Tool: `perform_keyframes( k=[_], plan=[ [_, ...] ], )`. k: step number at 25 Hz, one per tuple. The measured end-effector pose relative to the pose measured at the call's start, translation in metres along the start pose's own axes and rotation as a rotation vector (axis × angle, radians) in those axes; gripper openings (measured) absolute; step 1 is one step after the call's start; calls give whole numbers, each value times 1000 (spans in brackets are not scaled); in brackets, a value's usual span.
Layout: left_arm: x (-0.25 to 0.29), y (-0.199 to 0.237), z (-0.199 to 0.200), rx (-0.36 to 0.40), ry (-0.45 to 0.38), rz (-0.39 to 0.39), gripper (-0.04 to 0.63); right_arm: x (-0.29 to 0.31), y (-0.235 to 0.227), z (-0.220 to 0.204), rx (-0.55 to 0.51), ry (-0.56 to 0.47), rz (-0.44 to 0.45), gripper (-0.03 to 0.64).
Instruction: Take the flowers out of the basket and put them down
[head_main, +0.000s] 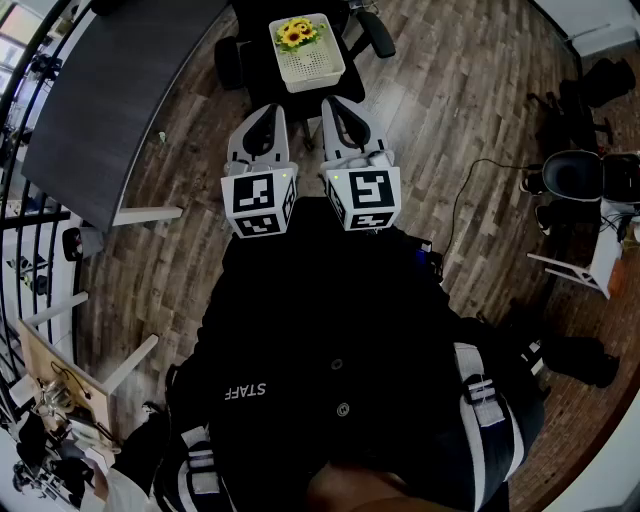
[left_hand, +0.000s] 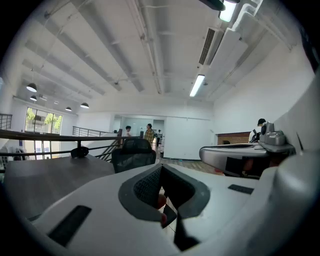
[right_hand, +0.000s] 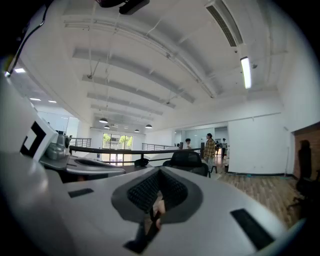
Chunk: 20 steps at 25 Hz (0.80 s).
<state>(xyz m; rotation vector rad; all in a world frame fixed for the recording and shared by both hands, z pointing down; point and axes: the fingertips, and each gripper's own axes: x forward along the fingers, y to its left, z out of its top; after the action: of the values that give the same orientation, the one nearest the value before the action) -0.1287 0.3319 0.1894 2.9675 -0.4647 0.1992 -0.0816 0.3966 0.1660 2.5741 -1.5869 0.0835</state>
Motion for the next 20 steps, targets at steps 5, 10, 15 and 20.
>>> perform_keyframes(
  k=[5, 10, 15, 20],
  plan=[
    [-1, 8, -3, -4, 3, 10, -3, 5, 5, -2, -5, 2, 6, 12],
    [-3, 16, -8, -24, 14, 17, -3, 9, 13, -4, -10, 13, 10, 12],
    [-4, 22, -14, -42, 39, -13, -3, 16, 22, -10, 12, 17, 15, 12],
    [-11, 41, -26, -56, 63, 7, -3, 22, 25, -18, 22, 33, 10, 12]
  ],
)
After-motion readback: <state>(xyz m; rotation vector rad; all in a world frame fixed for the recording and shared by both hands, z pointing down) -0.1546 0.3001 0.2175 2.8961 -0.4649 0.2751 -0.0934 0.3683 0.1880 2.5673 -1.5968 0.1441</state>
